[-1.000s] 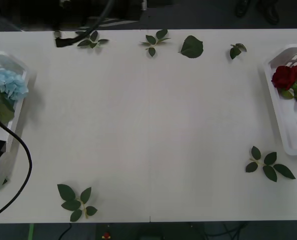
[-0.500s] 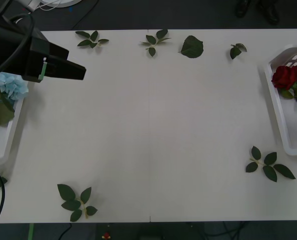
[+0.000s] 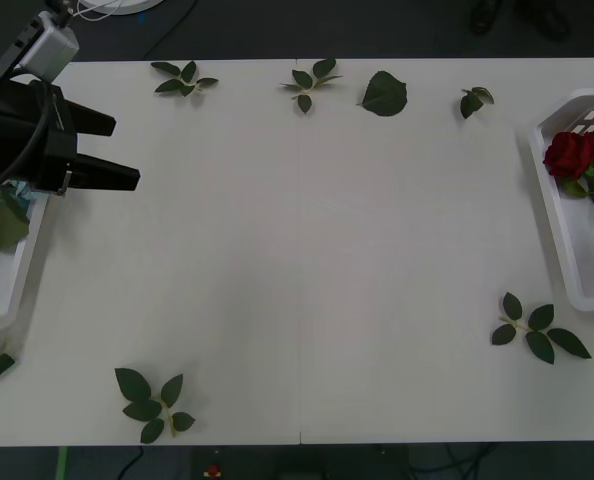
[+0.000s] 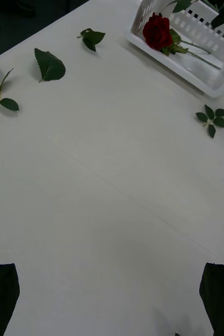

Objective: Place the red flowers into the right box and the blue flowers into the left box. If a person shows an open palm, hand one flower to the person first, then continue sorting.

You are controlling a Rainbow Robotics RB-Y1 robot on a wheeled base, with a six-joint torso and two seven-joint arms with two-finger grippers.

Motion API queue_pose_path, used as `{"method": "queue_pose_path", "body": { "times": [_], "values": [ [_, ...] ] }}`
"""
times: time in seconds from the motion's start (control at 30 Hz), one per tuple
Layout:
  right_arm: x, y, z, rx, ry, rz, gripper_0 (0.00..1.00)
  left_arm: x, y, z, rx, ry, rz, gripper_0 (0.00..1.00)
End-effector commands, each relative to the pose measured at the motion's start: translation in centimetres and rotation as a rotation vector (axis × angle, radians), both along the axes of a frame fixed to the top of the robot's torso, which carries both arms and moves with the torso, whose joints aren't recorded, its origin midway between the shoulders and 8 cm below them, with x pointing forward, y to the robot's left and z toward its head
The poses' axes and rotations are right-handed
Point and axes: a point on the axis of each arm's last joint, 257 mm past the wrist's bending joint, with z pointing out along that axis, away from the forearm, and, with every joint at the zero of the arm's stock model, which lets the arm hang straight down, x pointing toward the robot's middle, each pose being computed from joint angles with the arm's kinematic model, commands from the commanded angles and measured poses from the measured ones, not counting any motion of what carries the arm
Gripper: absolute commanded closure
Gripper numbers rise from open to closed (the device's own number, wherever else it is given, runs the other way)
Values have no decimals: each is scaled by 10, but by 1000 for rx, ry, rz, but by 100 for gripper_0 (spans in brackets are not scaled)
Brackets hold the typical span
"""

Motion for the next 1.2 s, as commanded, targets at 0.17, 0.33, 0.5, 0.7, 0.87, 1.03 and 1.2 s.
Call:
{"method": "queue_pose_path", "body": {
  "times": [0.17, 0.33, 0.5, 0.7, 0.87, 1.03, 1.2],
  "values": [
    [10, 5, 6, 13, -29, -9, 4, 4, 6, -2, 90, -90, -47, 0],
    [10, 5, 4, 8, -32, 2, 0, 4, -2, 0, 79, -114, -54, 0],
    [10, 6, 4, 4, -29, 12, 0, 3, -9, -3, 67, -124, -61, 0],
    [8, 16, 5, 45, -19, 20, 0, 5, -22, -16, 25, -117, -63, 0],
    [4, 42, 17, 113, 6, 53, 0, 9, -30, -32, -26, -79, -56, 0],
    [-1, 89, 43, 223, 27, 116, 0, 9, -30, -32, -26, -79, -56, 0],
    [-10, 144, 74, 334, 69, 207, 0, 9, -30, -32, -26, -79, -56, 0]
  ]
}}
